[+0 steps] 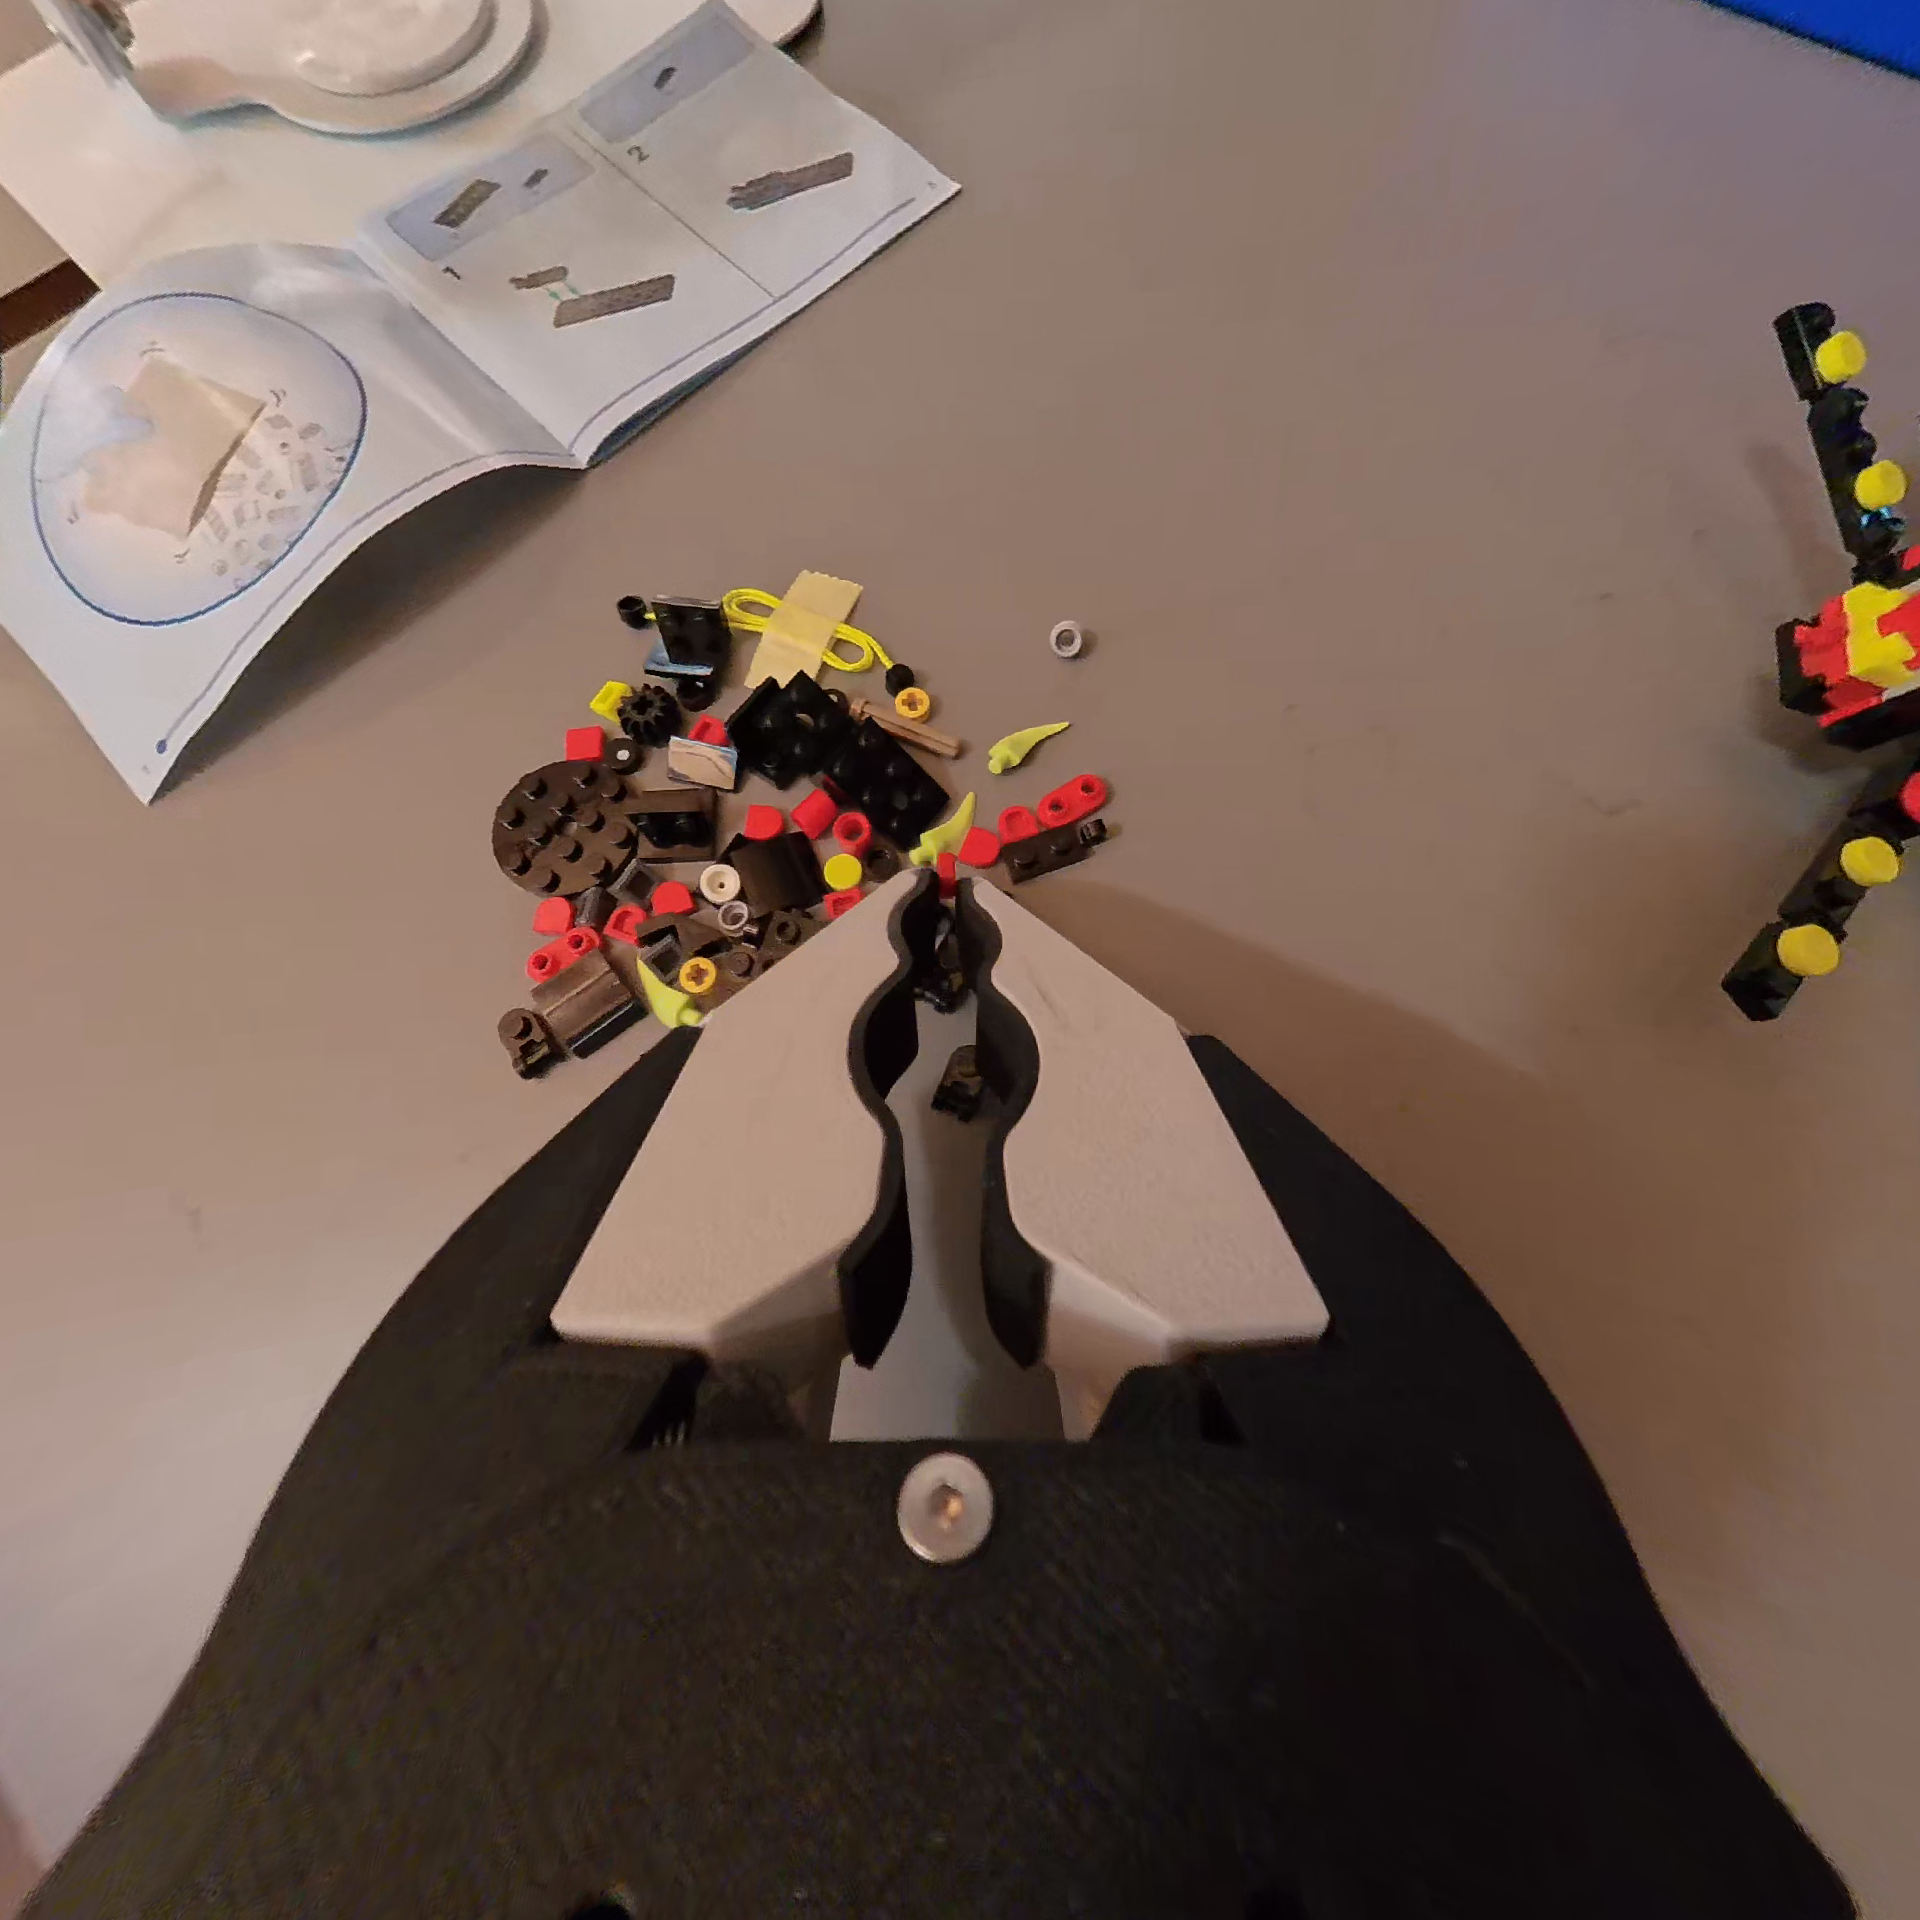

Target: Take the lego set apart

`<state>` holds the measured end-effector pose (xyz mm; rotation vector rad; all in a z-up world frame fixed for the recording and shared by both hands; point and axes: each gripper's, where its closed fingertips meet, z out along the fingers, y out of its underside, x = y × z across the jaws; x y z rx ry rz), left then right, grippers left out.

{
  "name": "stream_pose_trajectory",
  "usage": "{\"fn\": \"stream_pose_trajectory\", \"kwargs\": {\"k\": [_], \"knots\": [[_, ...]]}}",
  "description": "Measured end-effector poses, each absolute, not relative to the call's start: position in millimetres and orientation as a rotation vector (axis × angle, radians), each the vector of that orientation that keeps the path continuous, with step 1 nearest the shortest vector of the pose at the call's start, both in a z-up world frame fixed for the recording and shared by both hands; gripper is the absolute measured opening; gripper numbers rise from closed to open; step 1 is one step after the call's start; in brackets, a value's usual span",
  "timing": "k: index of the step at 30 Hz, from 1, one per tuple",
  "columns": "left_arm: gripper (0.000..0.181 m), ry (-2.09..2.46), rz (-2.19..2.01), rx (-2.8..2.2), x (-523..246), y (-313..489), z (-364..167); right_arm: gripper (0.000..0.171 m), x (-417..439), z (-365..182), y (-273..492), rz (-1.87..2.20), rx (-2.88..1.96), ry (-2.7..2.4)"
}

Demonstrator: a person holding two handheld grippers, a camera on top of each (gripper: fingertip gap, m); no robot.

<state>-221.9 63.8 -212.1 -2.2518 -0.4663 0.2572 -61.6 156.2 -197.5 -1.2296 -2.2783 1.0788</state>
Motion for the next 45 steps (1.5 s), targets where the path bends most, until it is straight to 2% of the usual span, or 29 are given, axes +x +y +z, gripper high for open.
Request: {"fn": "stream_pose_trajectory", "kwargs": {"k": [5,18,45], "knots": [[0.008,-0.471,0.244,-2.263,-221,63,-215,0.032,-62,-198,155,1.076,-1.225,-2.282],[0.004,-0.666,0.391,-2.152,-276,10,-196,0.032,-63,-200,156,1.067,-1.225,-2.296],[0.008,-0.630,0.297,-2.237,-256,12,-215,0.032,-68,-203,147,1.064,-1.190,-2.334]]}}
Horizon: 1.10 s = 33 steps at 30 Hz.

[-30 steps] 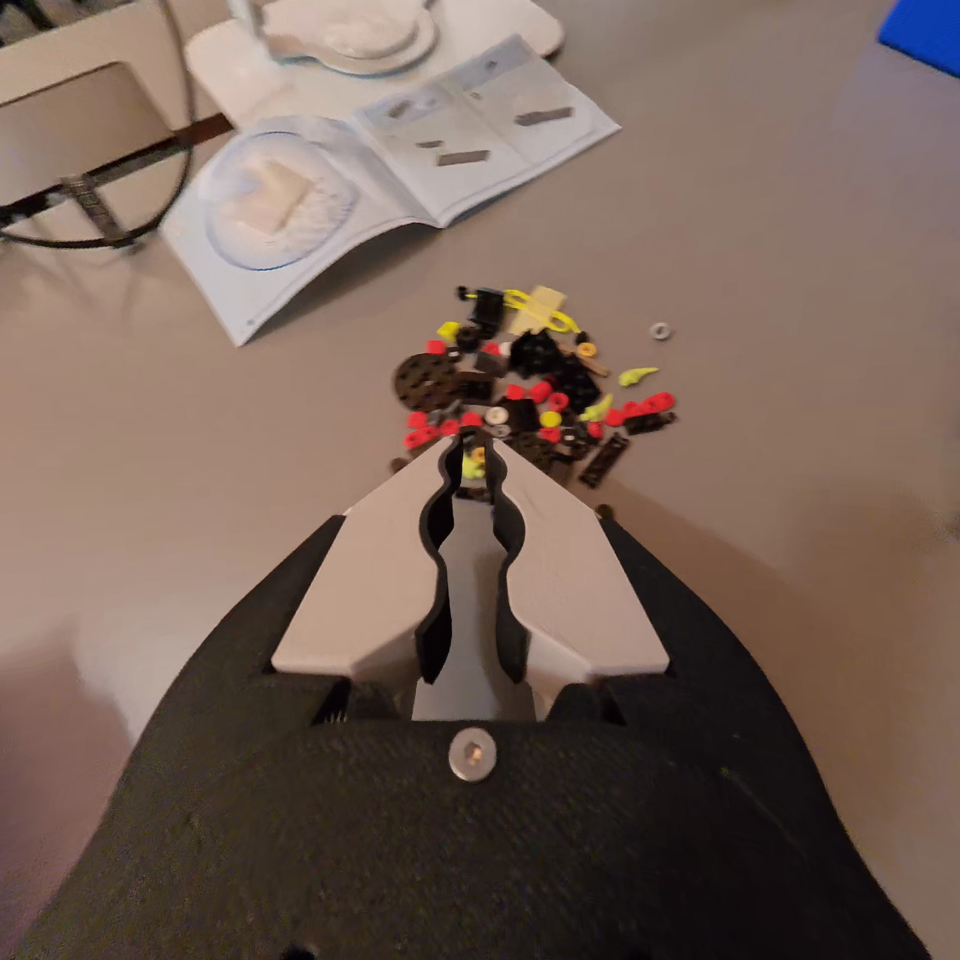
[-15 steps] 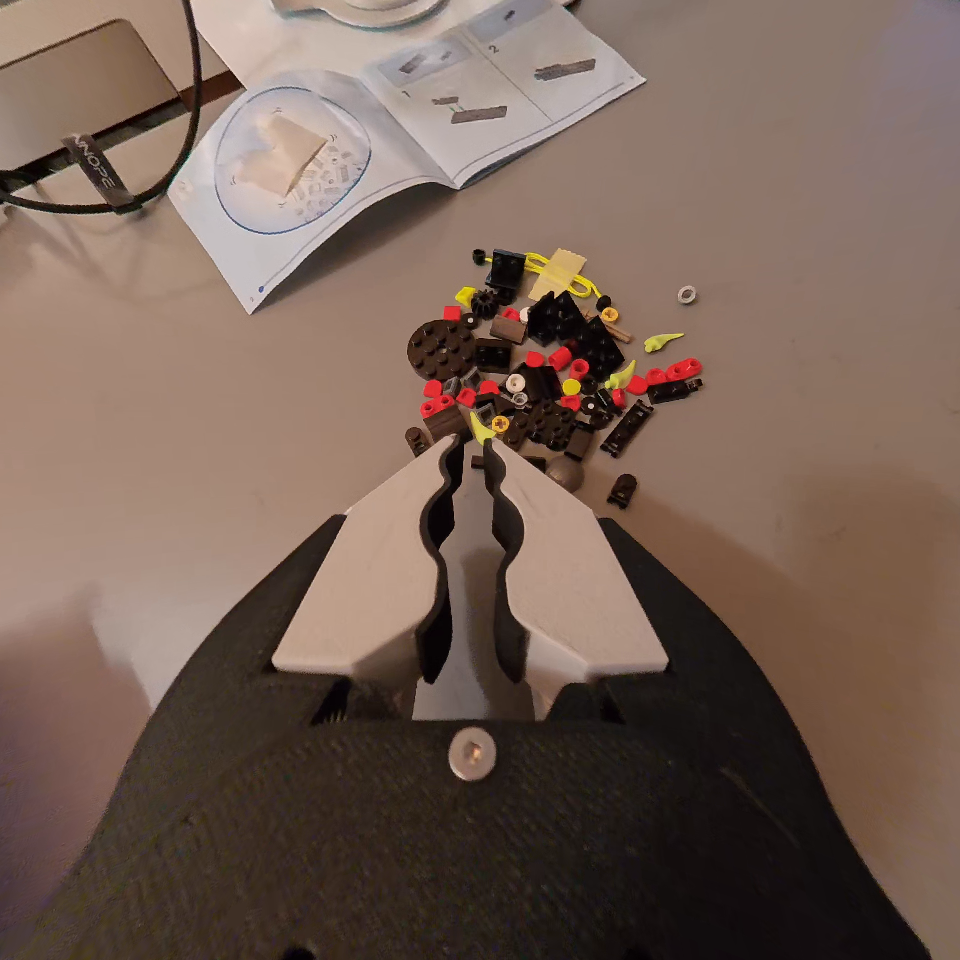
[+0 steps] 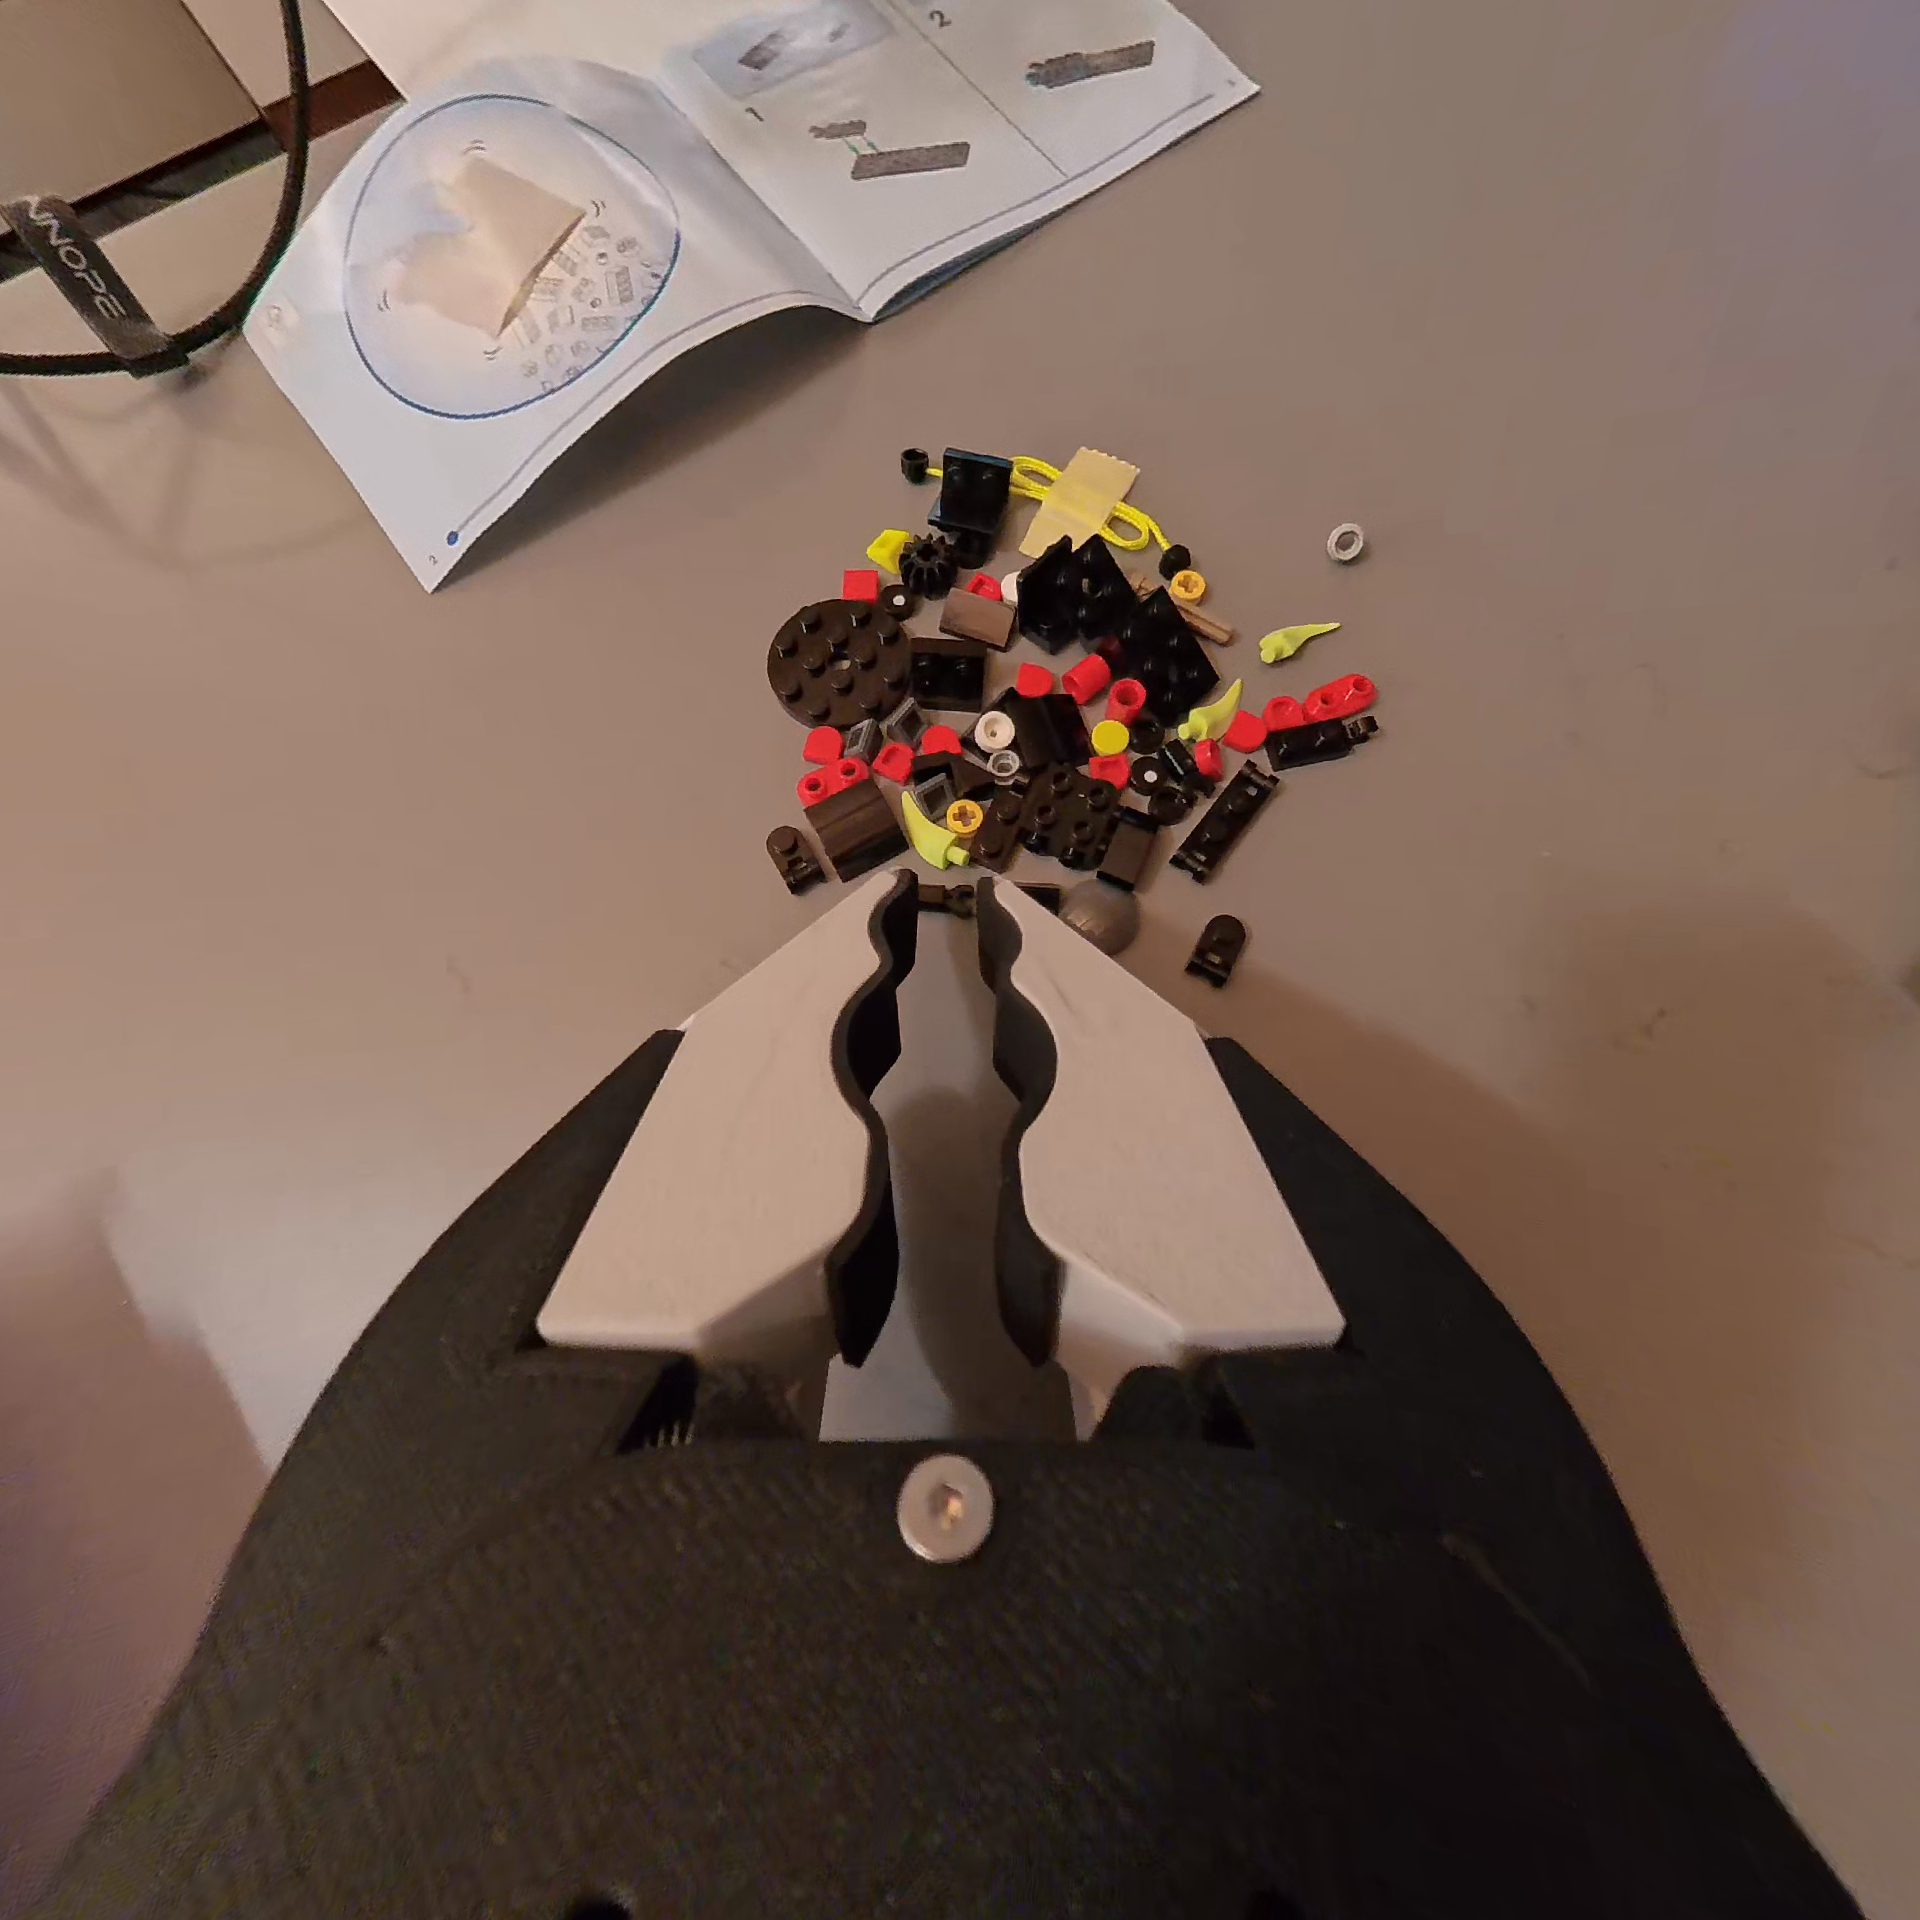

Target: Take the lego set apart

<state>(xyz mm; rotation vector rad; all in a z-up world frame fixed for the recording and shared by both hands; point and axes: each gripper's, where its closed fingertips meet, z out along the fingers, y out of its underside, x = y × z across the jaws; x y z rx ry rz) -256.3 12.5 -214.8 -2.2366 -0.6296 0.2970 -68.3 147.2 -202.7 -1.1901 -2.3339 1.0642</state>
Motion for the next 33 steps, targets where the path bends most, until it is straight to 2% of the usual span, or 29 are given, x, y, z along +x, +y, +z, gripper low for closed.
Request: {"fn": "stream_pose_trajectory", "kwargs": {"k": [5,11,33], "knots": [[0.018,-0.607,0.257,-2.252,-252,14,-218,0.032,-68,-204,147,1.059,-1.191,-2.337],[0.021,-0.606,0.249,-2.279,-251,14,-222,0.032,-68,-204,147,1.057,-1.189,-2.339],[0.010,-0.727,0.309,-2.257,-267,-1,-222,0.032,-68,-204,148,1.049,-1.186,-2.343]]}}
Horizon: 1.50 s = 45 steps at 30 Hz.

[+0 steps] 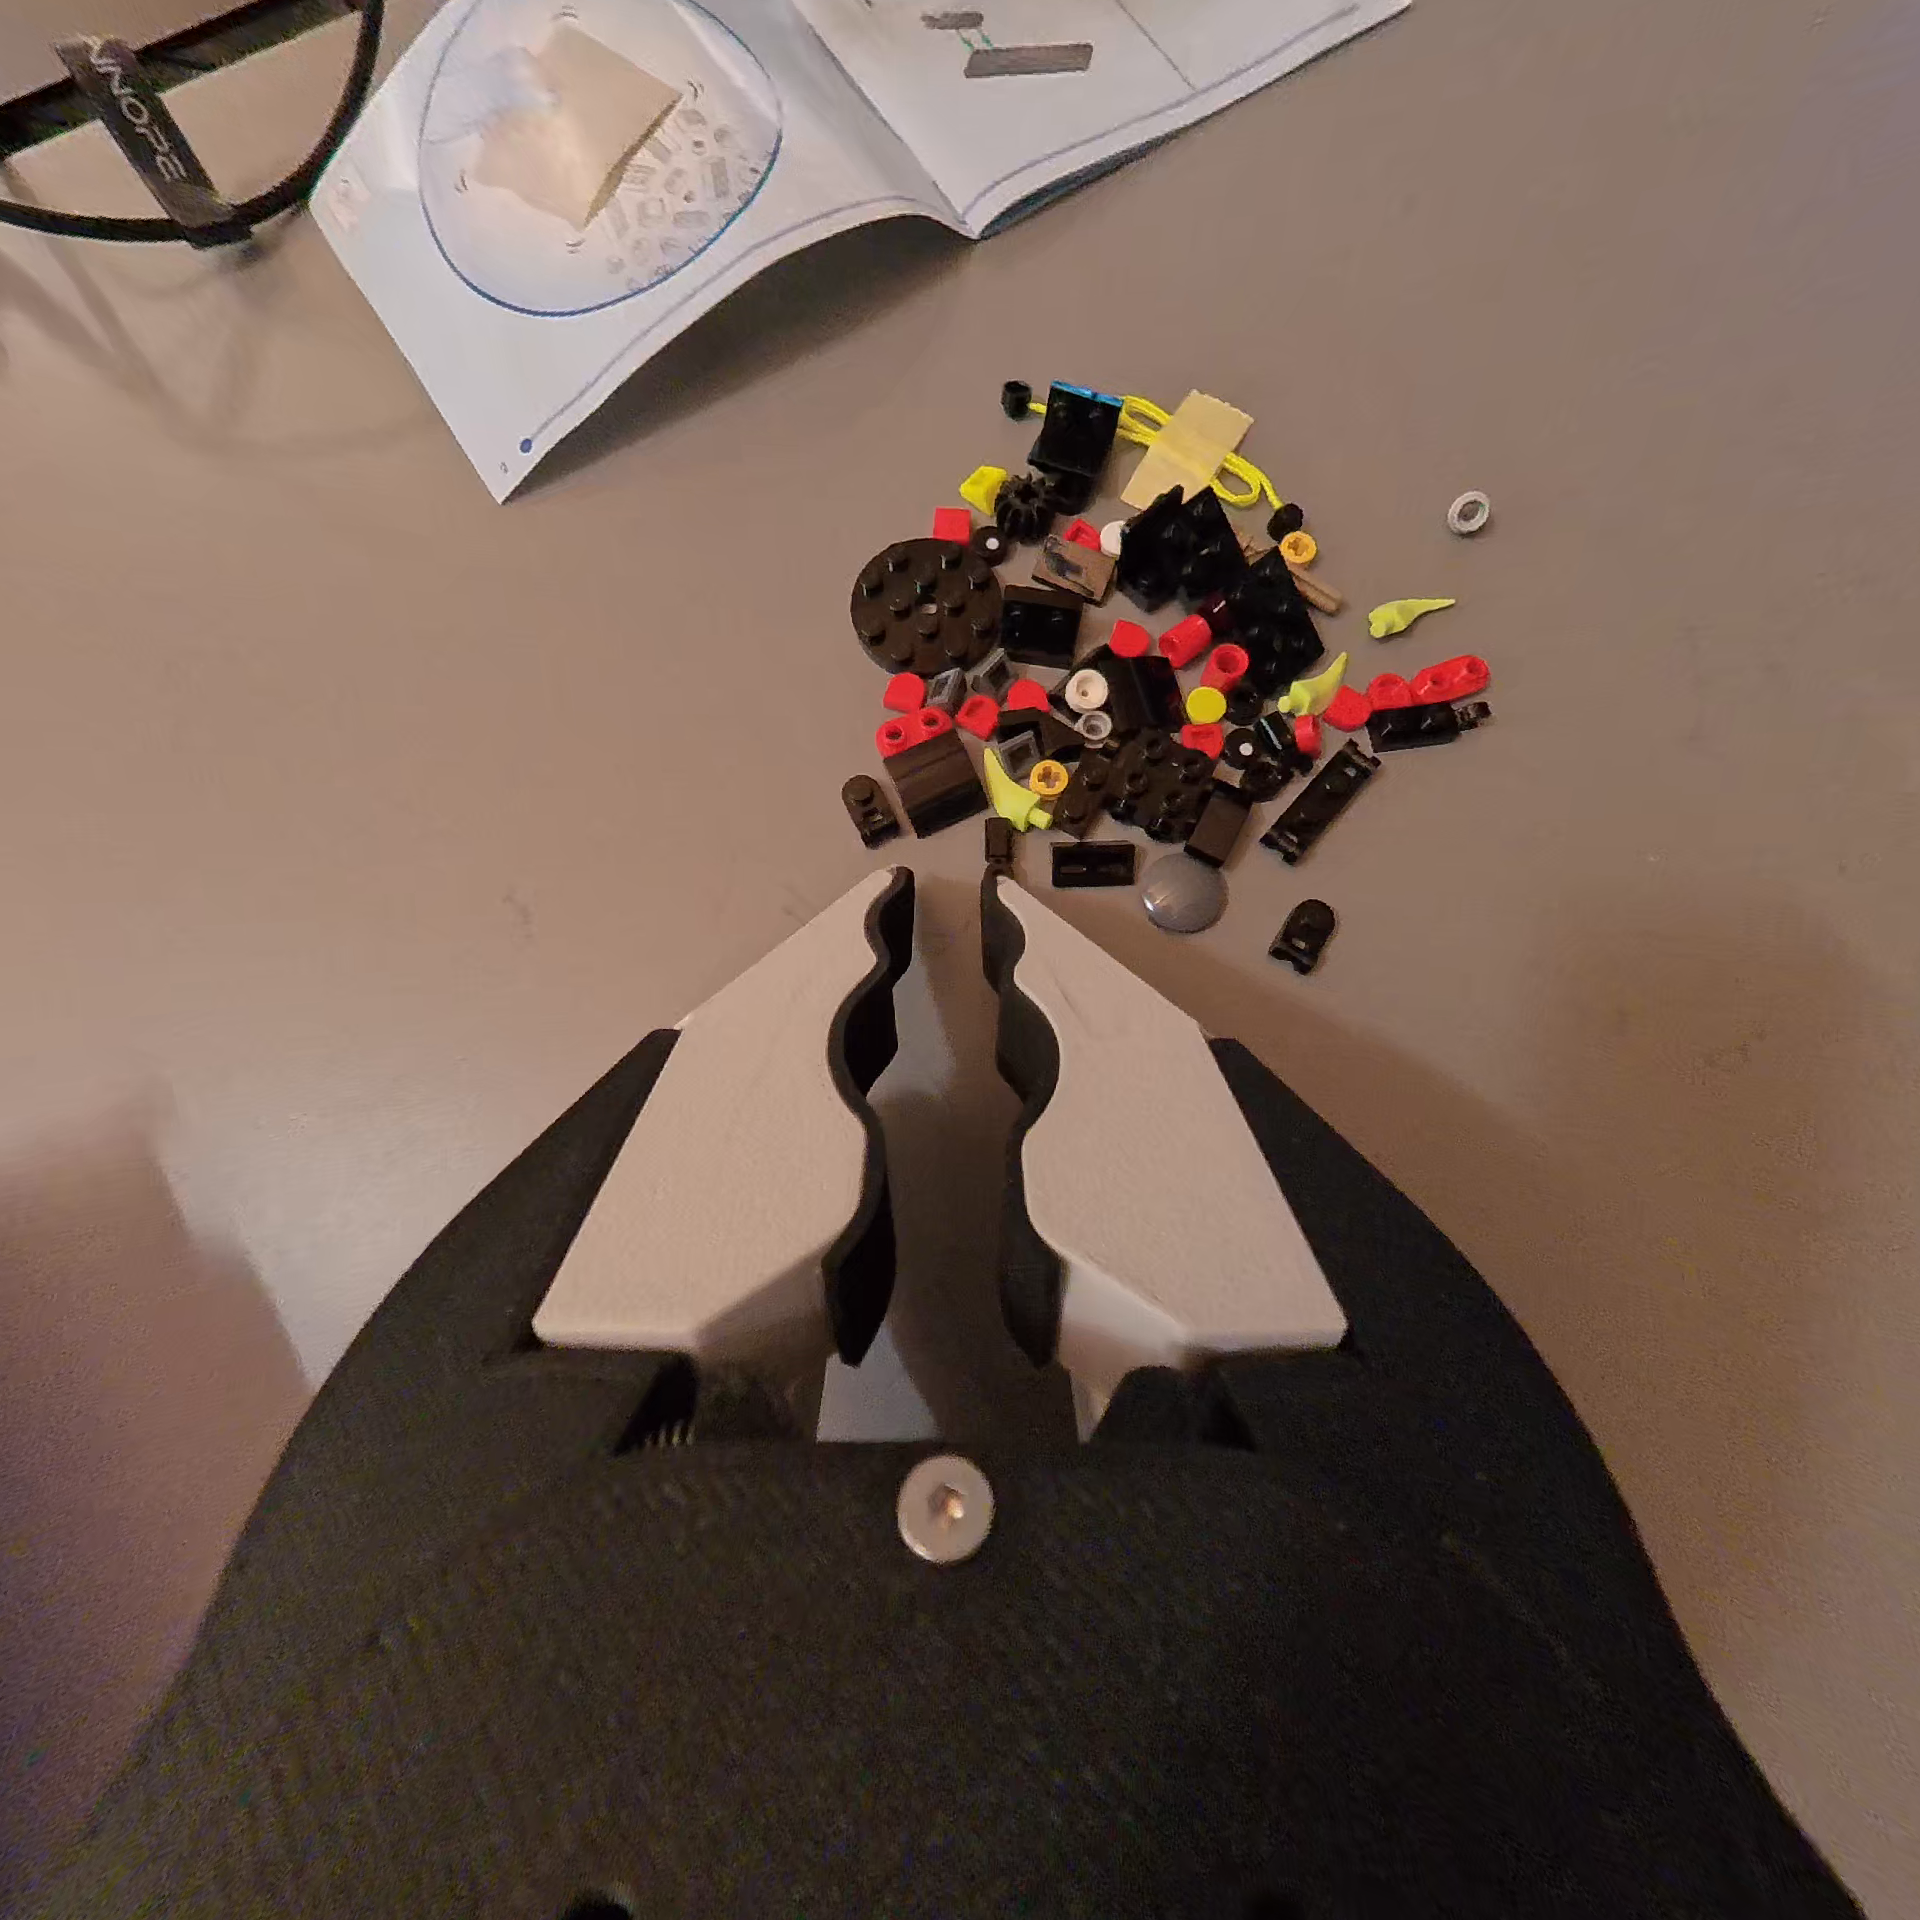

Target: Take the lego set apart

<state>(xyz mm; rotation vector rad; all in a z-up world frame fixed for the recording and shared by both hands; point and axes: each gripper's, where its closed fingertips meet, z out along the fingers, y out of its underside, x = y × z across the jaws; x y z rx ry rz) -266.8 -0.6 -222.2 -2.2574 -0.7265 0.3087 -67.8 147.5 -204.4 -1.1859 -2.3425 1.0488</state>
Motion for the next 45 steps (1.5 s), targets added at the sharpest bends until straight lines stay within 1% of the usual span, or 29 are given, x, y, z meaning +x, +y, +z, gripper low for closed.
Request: {"fn": "stream_pose_trajectory", "kwargs": {"k": [12,18,23,27,33,41,45], "knots": [[0.009,-0.766,0.335,-2.202,-275,-4,-216,0.032,-68,-205,147,1.045,-1.182,-2.345],[0.010,-0.709,0.339,-2.181,-273,7,-212,0.032,-68,-205,146,1.044,-1.180,-2.348],[0.000,-0.733,0.418,-2.135,-293,13,-205,0.032,-67,-206,144,1.049,-1.175,-2.358],[0.001,-0.769,0.315,-2.137,-289,14,-212,0.032,-67,-207,142,1.041,-1.168,-2.367],[0.002,-0.765,0.280,-2.221,-281,11,-225,0.032,-67,-207,141,1.028,-1.160,-2.370],[0.001,-0.718,0.278,-2.159,-276,21,-212,0.032,-68,-207,141,1.023,-1.151,-2.367],[0.001,-0.697,0.259,-2.168,-271,27,-214,0.032,-67,-207,141,1.015,-1.147,-2.368]]}}
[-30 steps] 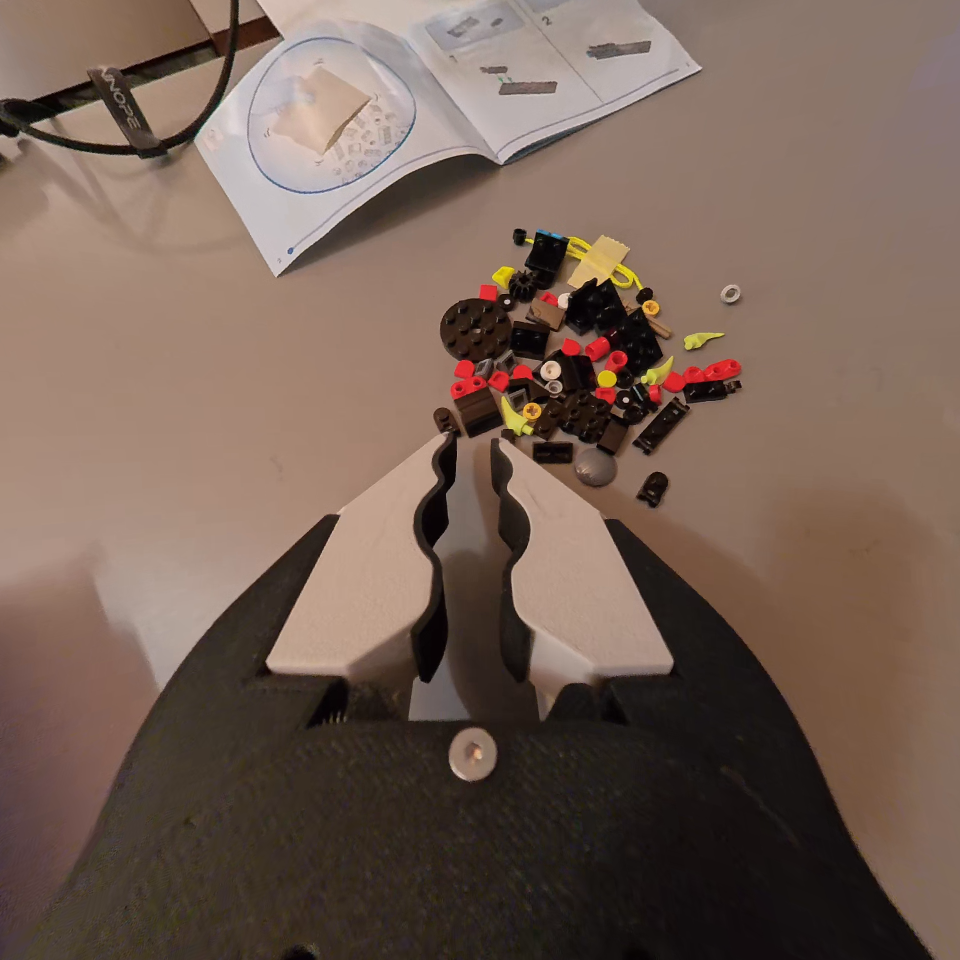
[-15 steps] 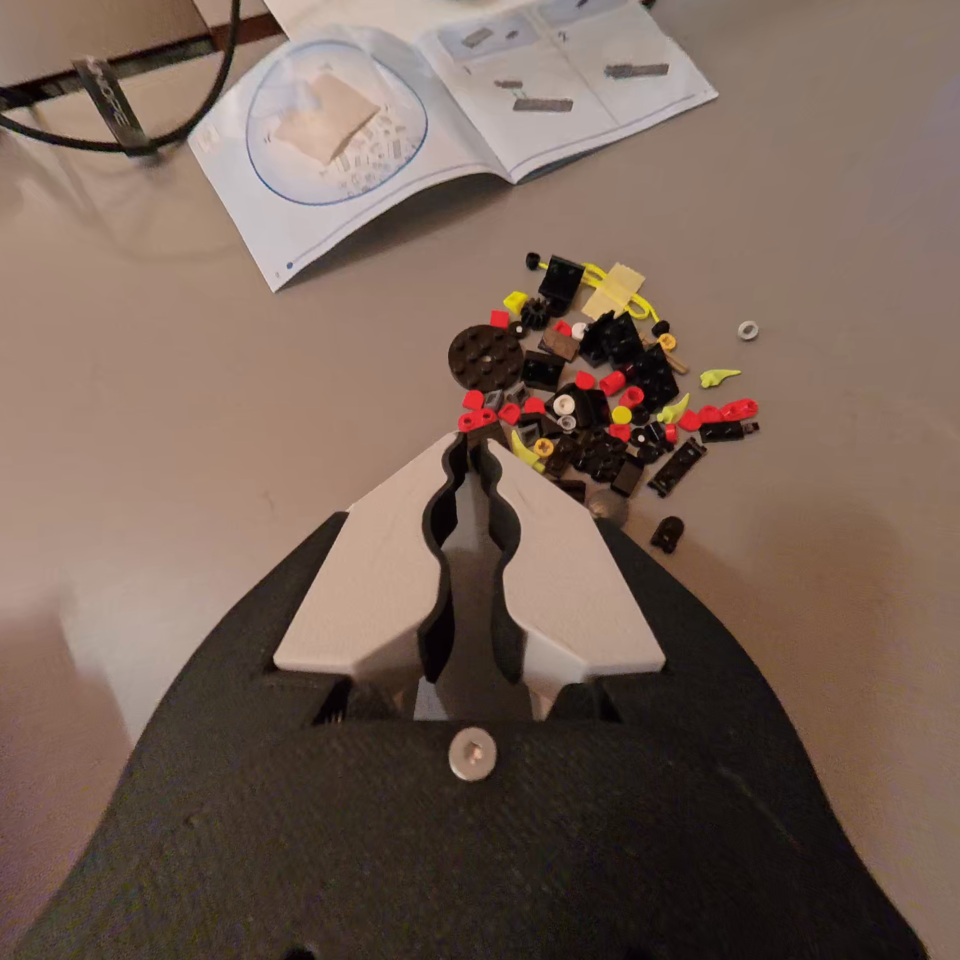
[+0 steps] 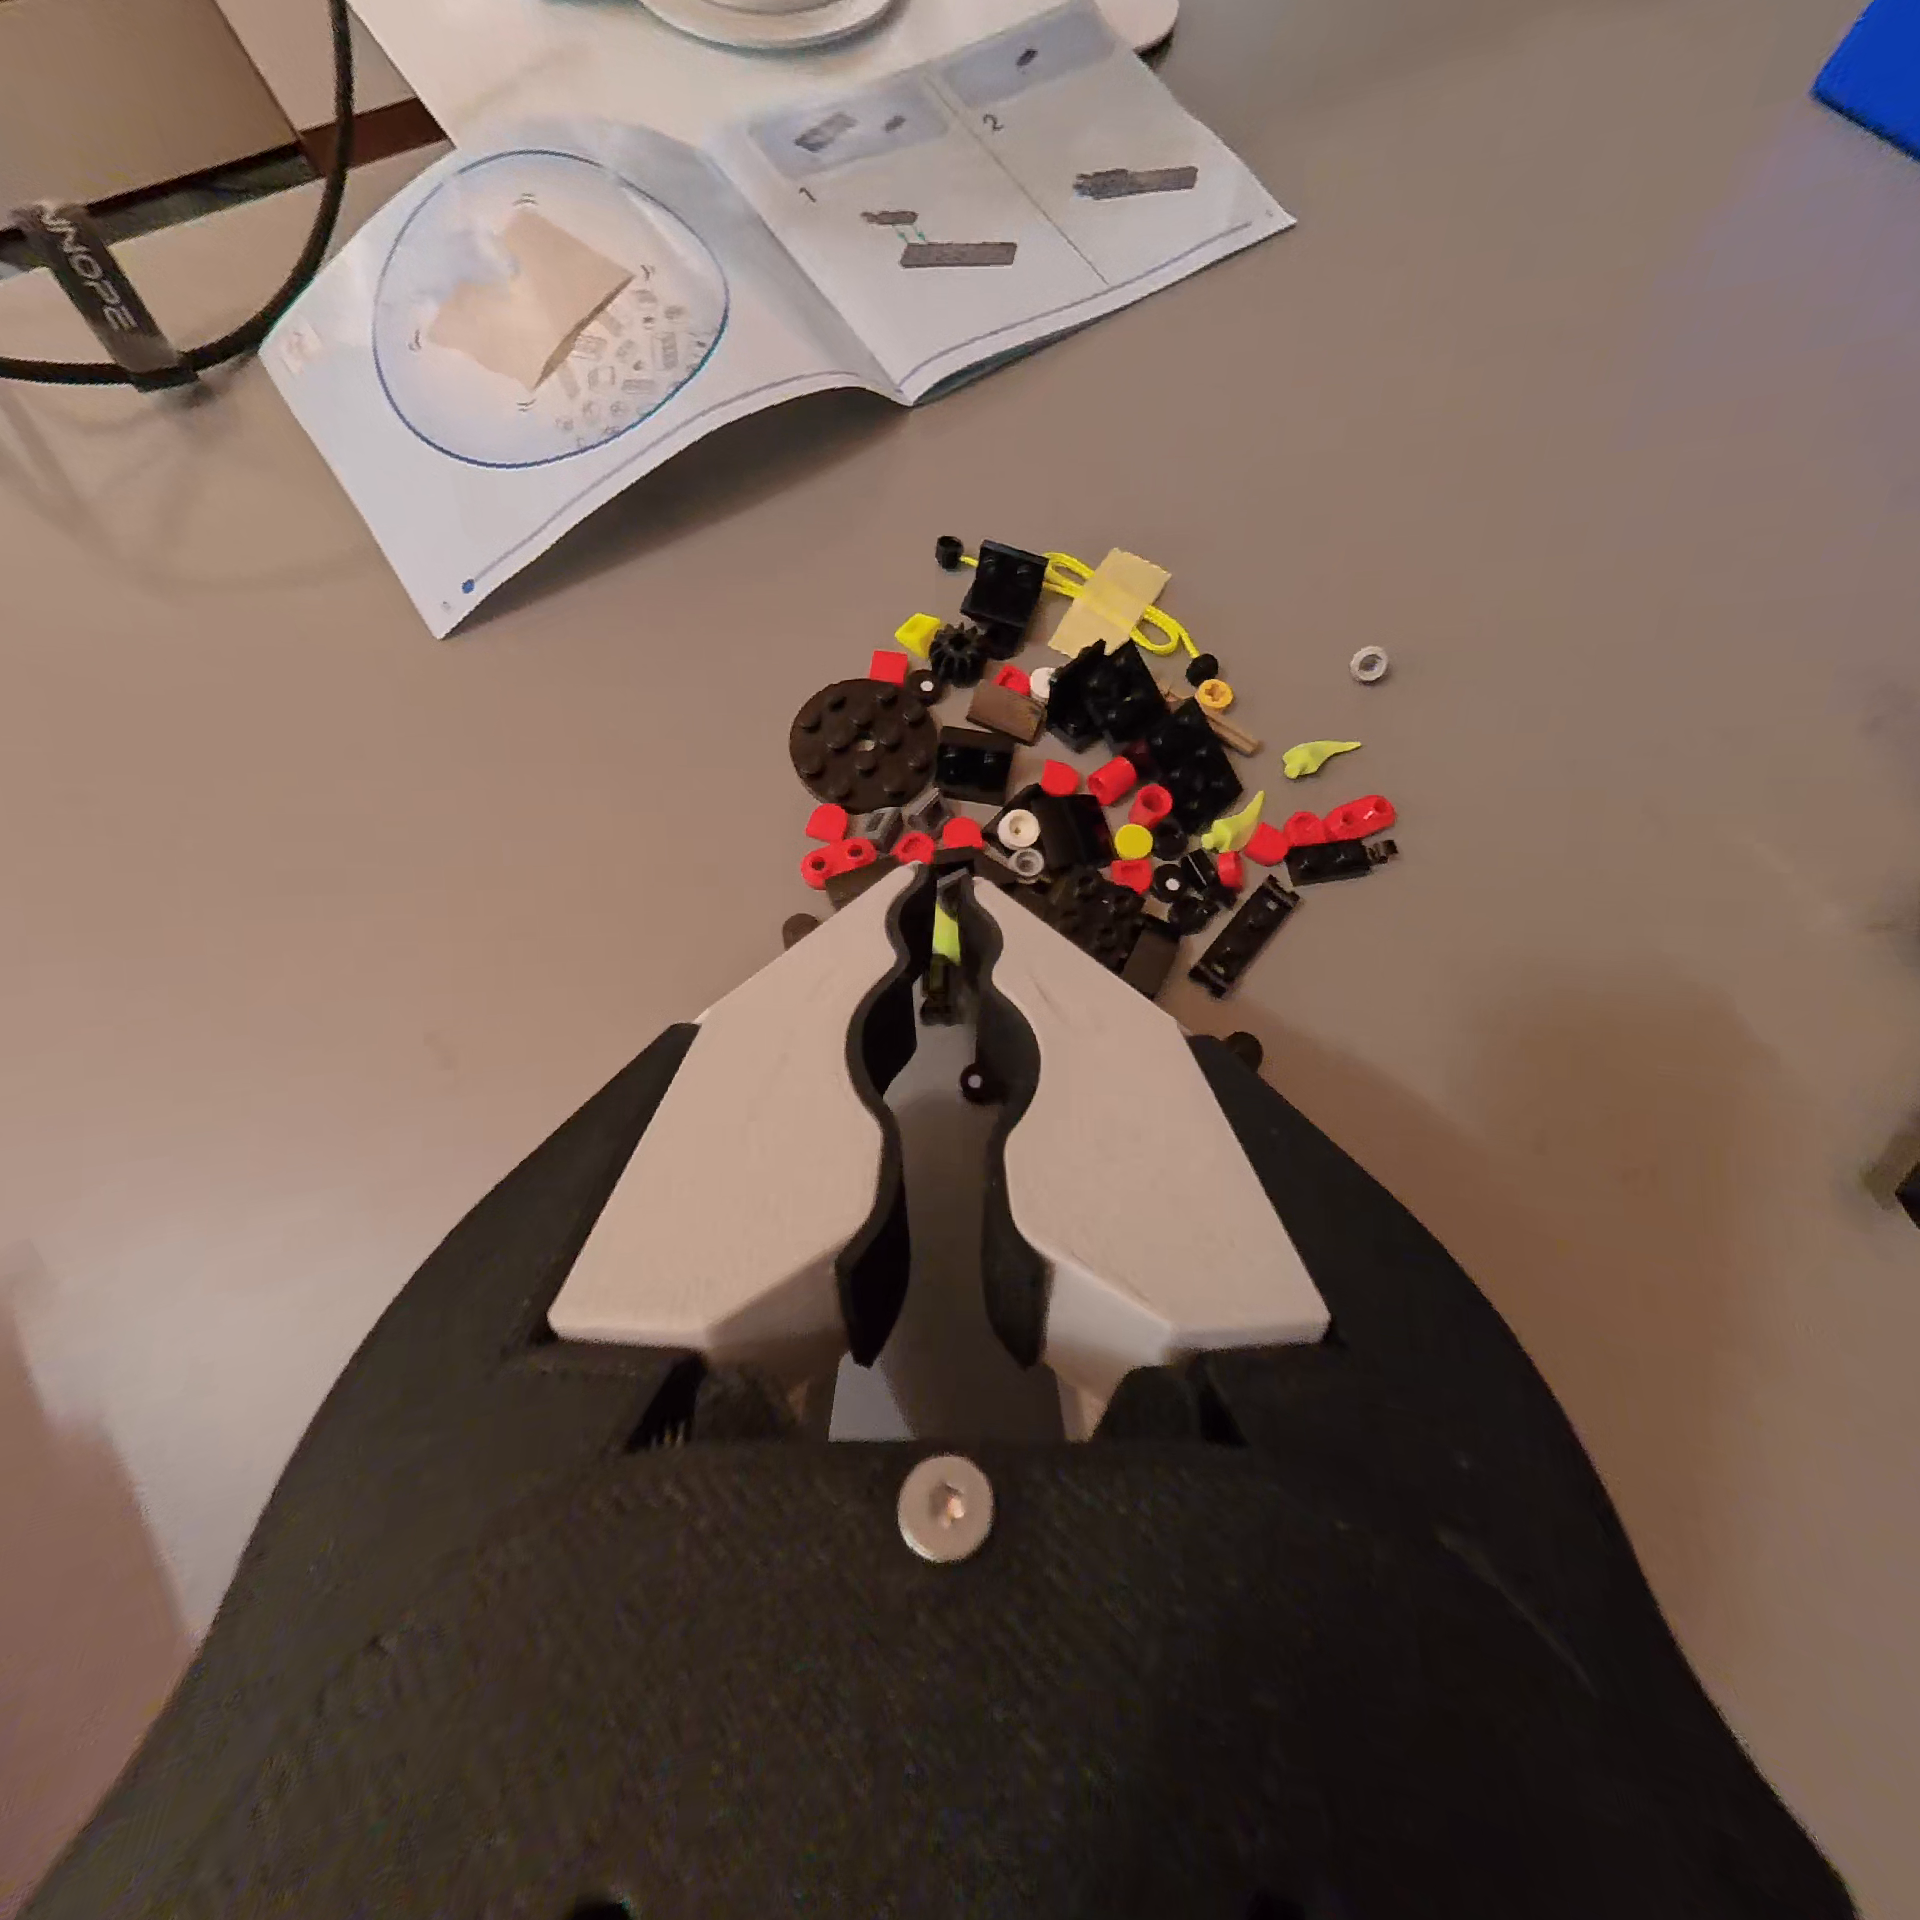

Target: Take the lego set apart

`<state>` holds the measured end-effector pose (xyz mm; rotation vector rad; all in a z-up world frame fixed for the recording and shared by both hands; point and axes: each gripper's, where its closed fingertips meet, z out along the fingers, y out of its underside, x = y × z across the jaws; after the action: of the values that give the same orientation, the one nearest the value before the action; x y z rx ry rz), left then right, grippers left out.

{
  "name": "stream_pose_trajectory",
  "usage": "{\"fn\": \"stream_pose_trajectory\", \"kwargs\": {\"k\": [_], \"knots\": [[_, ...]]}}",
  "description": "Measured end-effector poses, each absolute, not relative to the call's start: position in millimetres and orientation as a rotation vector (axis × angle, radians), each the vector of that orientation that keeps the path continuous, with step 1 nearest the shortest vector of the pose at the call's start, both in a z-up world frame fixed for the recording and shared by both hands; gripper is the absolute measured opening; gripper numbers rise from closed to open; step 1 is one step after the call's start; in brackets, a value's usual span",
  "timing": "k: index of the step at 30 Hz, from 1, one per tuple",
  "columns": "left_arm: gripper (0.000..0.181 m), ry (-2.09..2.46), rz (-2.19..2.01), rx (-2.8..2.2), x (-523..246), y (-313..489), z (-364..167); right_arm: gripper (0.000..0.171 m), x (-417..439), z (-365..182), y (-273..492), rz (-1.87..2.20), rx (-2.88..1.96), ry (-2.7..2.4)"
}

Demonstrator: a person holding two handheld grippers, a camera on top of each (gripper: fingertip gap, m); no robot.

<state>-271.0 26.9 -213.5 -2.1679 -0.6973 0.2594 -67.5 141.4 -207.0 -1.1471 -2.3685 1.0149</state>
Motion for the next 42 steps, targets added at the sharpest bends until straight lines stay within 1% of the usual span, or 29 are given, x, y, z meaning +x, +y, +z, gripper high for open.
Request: {"fn": "stream_pose_trajectory", "kwargs": {"k": [9,12,14,26,33,39,42], "knots": [[0.007,-0.655,0.217,-2.203,-263,41,-217,0.032,-63,-207,148,1.006,-1.175,-2.345],[0.016,-0.641,0.187,-2.220,-260,45,-219,0.032,-61,-206,152,0.995,-1.185,-2.327],[0.018,-0.631,0.173,-2.219,-259,49,-218,0.032,-59,-206,155,0.992,-1.194,-2.317],[0.017,-0.487,0.181,-2.185,-247,81,-207,0.032,-52,-207,164,0.974,-1.234,-2.288],[0.022,-0.467,0.076,-2.188,-231,92,-210,0.032,-51,-208,165,0.967,-1.236,-2.288],[0.022,-0.538,0.126,-2.137,-249,83,-204,0.032,-51,-208,165,0.964,-1.234,-2.288],[0.017,-0.588,0.173,-2.131,-260,77,-206,0.032,-51,-208,165,0.963,-1.234,-2.291]]}}
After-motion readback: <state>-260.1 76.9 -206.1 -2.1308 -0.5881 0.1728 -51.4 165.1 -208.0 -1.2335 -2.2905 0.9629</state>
